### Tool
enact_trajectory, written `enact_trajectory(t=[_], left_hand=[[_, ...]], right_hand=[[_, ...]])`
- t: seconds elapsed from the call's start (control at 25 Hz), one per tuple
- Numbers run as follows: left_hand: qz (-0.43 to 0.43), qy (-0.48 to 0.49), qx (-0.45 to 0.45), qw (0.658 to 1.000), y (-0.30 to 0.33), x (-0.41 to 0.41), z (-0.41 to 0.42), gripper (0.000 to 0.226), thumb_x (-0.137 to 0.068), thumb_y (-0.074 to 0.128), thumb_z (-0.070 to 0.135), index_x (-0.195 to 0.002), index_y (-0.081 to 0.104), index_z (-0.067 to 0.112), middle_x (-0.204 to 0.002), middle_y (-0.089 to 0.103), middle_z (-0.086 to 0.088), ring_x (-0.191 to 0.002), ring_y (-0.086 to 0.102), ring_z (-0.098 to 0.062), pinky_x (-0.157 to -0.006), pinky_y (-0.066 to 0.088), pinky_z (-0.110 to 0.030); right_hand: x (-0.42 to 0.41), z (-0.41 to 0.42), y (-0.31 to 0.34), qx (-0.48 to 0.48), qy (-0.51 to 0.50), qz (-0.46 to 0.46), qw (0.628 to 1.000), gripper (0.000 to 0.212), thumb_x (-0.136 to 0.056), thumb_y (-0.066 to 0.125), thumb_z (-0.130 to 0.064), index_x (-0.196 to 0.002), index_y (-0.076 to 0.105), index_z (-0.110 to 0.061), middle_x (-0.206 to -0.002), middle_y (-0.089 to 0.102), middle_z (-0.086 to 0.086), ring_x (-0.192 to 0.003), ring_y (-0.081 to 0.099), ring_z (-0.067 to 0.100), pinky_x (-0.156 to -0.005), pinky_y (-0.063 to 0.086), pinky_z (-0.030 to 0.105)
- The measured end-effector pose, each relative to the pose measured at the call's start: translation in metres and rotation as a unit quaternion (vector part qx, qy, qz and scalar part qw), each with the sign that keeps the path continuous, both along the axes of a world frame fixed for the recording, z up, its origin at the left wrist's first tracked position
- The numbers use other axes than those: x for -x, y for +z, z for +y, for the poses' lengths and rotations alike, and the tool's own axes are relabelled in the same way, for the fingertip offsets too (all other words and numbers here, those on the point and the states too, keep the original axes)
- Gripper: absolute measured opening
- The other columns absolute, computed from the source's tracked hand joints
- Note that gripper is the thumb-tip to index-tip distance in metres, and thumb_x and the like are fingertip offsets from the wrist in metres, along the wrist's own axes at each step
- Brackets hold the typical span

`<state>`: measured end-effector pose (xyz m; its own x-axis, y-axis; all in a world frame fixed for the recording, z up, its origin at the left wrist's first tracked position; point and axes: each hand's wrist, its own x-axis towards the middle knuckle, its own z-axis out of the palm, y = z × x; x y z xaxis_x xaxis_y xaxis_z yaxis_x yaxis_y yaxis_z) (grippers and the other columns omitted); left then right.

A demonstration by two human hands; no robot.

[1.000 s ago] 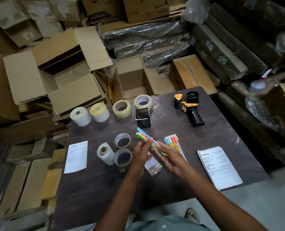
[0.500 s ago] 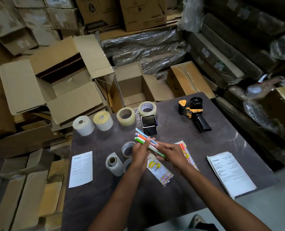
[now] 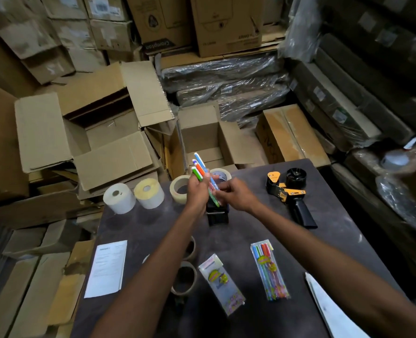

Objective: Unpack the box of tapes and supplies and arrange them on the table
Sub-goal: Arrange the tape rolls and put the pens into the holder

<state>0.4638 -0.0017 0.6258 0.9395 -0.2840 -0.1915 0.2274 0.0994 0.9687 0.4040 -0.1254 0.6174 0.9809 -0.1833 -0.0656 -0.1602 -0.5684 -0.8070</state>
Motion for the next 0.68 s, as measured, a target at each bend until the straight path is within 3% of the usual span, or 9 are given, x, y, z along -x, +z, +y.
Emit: enact_trajectory(t=[0.16, 0.32, 0.4, 0.52, 0.68], left_hand=[[-0.068, -0.005, -0.075, 0.995, -0.008, -0.007, -0.013, 0.016, -0.102, 0.052, 0.016, -0.117, 0.056, 0.017, -0.104, 0.07, -0.002, -0.098, 0.07, -0.016, -0.082, 0.058, -0.031], [-0.113, -0.043, -0.123, 0.985, -0.034, 0.003, -0.01, 0.02, -0.099, 0.057, 0.014, -0.119, 0.058, 0.018, -0.105, 0.069, 0.004, -0.098, 0.067, -0.006, -0.076, 0.054, -0.017], [-0.127, -0.069, -0.139, 0.98, -0.046, 0.005, -0.006, 0.025, -0.098, 0.057, 0.008, -0.123, 0.057, 0.009, -0.108, 0.068, 0.002, -0.101, 0.066, -0.011, -0.078, 0.052, -0.013], [-0.13, -0.112, -0.144, 0.975, -0.053, 0.003, 0.003, 0.048, -0.082, 0.069, -0.007, -0.126, 0.055, 0.004, -0.118, 0.066, -0.007, -0.114, 0.063, -0.02, -0.091, 0.052, -0.021], [-0.114, -0.098, -0.114, 0.982, -0.057, 0.009, 0.017, 0.076, -0.056, 0.07, 0.004, -0.13, 0.053, -0.002, -0.126, 0.064, -0.015, -0.122, 0.06, -0.022, -0.103, 0.049, -0.034]], right_hand=[[-0.021, -0.016, -0.02, 0.031, 0.012, 0.011, 0.999, 0.02, -0.09, 0.067, -0.031, -0.087, 0.077, -0.015, -0.077, 0.074, -0.002, -0.072, 0.068, 0.01, -0.066, 0.056, 0.036], [-0.016, -0.014, -0.041, 0.076, 0.016, 0.005, 0.997, 0.018, -0.092, 0.068, -0.028, -0.092, 0.079, -0.013, -0.084, 0.075, 0.004, -0.073, 0.063, 0.012, -0.058, 0.037, 0.016], [-0.01, -0.012, -0.048, 0.095, 0.013, -0.011, 0.995, 0.016, -0.088, 0.072, -0.026, -0.098, 0.079, -0.015, -0.089, 0.076, 0.003, -0.077, 0.063, 0.011, -0.061, 0.035, 0.018], [0.0, -0.015, -0.056, 0.051, -0.002, -0.024, 0.998, 0.019, -0.082, 0.074, -0.021, -0.101, 0.077, -0.018, -0.093, 0.077, 0.0, -0.082, 0.066, 0.009, -0.071, 0.047, 0.025], [0.017, -0.022, -0.072, -0.037, -0.061, -0.019, 0.997, 0.033, -0.084, 0.067, -0.015, -0.116, 0.073, -0.022, -0.096, 0.076, -0.003, -0.088, 0.068, 0.012, -0.079, 0.055, 0.023]])
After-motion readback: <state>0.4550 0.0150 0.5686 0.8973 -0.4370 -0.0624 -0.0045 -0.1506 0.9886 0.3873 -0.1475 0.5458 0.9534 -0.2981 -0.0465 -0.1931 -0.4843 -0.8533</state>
